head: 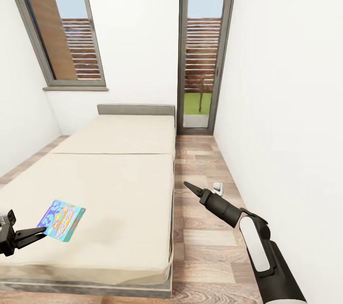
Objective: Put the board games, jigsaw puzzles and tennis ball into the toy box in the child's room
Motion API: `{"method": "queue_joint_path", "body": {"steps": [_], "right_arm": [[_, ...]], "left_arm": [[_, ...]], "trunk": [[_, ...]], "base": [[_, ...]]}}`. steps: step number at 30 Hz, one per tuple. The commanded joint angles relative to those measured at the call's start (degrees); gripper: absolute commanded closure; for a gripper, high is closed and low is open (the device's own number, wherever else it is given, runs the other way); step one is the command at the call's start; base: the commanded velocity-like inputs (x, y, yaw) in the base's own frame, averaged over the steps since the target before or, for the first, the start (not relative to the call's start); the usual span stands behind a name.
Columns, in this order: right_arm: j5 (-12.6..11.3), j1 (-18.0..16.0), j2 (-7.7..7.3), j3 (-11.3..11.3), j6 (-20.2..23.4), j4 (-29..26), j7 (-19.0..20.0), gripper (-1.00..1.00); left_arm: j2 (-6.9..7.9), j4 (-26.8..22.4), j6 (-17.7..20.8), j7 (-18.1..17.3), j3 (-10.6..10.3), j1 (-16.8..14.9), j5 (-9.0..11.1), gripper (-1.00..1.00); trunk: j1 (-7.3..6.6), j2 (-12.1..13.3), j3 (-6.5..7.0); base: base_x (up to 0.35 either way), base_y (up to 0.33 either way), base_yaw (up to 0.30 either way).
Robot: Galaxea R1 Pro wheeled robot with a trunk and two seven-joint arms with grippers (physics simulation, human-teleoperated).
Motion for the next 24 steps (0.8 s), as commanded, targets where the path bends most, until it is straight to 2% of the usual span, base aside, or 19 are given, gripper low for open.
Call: {"method": "queue_joint_path", "body": {"steps": [1, 8, 13, 24], "right_arm": [[-0.13, -0.04, 0.04, -0.14, 0.39, -0.01, 0.12, -1.00], [-0.13, -0.01, 0.09, -0.04, 0.39, -0.11, -0.33, -1.00], [-0.13, 0.00, 0.01, -0.10, 0.32, -0.11, 0.04, -1.00], [-0.05, 0.01, 0.31, 0.08, 0.22, -0.11, -0.31, -1.00]], "left_arm": [[0.02, 0.00, 0.61, -0.22, -0.05, -0.02, -0.04, 1.00], [0.04, -0.11, 0.61, -0.22, -0.11, -0.02, -0.13, 1.00], [0.04, -0.42, 0.61, -0.22, -0.07, -0.02, -0.13, 1.00], [0.04, -0.69, 0.61, -0.22, 0.11, -0.02, -0.22, 1.00]], "trunk": [[-0.23, 0.39, 0.13], [-1.77, 3.20, 1.39], [-2.21, 4.00, 1.75], [-4.62, 8.41, 4.24]], "base": [[0.000, 0.000, 0.000], [0.000, 0.000, 0.000], [0.000, 0.000, 0.002], [0.000, 0.000, 0.199]]}}
